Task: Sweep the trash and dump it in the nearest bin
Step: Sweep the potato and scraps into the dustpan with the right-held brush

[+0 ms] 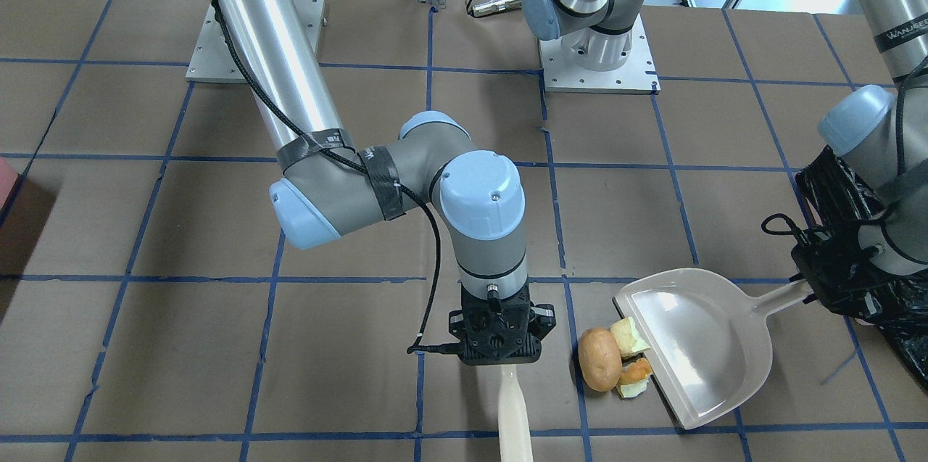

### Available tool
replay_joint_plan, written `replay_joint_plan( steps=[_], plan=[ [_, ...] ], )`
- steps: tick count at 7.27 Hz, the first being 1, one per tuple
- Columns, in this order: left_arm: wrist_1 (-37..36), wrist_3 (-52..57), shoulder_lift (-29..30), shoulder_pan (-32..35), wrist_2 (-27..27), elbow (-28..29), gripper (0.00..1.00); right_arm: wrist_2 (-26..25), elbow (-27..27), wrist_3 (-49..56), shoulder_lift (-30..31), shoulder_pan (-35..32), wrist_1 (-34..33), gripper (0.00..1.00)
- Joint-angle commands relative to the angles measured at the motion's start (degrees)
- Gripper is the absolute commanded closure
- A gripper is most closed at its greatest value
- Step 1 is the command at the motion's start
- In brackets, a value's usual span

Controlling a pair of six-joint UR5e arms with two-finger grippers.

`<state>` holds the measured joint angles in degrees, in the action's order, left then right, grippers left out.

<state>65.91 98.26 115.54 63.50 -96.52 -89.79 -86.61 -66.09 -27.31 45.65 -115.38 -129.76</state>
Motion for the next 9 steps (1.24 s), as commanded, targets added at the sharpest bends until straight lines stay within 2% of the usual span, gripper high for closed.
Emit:
replay_joint_plan(
  steps=[1,7,9],
  plan=[
    [0.00,0.26,-0.75,1.19,0.37,-1.17,1.00,-0.48,3.25,-0.64,-2.41,-1.68,0.30,0.90],
    [-0.26,1.15,-0.40,1.19,1.85,-2.14,0.99,-0.66,2.55,0.16,-4.17,-2.65,1.09,0.90],
    [-0.26,1.23,-0.40,1.19,2.21,-2.06,0.99,-0.75,-1.99,0.77,0.89,-2.22,7.21,0.90]
  ],
)
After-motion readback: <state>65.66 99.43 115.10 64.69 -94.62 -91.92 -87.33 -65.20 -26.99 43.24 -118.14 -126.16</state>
